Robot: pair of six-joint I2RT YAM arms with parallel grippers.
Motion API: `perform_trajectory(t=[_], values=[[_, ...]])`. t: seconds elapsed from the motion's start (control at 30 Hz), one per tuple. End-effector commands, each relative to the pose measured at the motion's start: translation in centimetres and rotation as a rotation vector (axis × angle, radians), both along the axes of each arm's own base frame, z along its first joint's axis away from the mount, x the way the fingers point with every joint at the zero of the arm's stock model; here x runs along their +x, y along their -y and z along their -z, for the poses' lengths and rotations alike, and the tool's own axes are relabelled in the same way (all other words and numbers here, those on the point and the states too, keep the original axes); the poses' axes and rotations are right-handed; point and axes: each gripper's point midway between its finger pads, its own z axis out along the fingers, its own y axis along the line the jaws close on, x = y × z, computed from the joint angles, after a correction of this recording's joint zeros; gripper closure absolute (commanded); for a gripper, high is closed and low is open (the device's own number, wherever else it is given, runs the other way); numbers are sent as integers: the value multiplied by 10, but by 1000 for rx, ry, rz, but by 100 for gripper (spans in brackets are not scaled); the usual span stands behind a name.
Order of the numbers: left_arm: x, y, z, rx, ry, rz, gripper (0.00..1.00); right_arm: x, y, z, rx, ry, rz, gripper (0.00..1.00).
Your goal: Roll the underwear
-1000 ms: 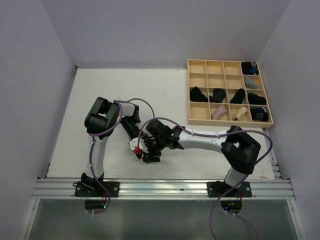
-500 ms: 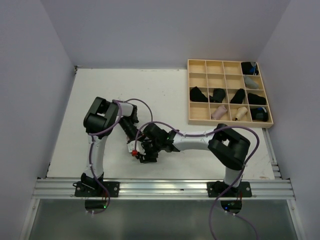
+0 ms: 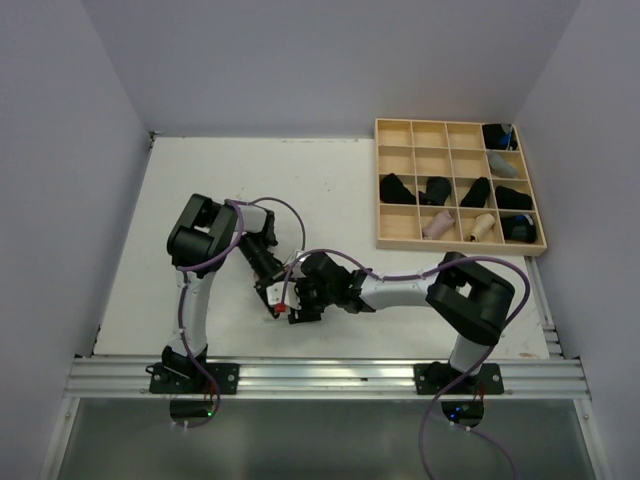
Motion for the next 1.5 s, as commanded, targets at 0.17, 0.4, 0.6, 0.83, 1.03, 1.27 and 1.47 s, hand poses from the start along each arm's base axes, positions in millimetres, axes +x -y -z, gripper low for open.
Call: perform_trajectory(t=[0.17, 0.4, 0.6, 0.83, 1.03, 1.27, 1.47], values=[[29, -11, 49, -3, 239, 124, 100, 5, -24, -31, 131, 64, -54, 42], [29, -11, 49, -5, 232, 116, 100, -10, -25, -36, 146, 45, -124, 43], [29, -12, 49, -8, 231, 111, 99, -22, -25, -29, 130, -10, -168, 41], [27, -12, 48, -13, 228, 104, 99, -19, -29, -22, 112, -54, -134, 44], [28, -12, 47, -14, 241, 95, 96, -11, -34, -6, 88, -58, -102, 74], [46, -6, 24, -59, 348, 63, 58, -25, -25, 2, 49, -128, -137, 100], [100, -8, -34, -111, 554, -50, 0, -44, -17, -1, 11, -245, -180, 100]])
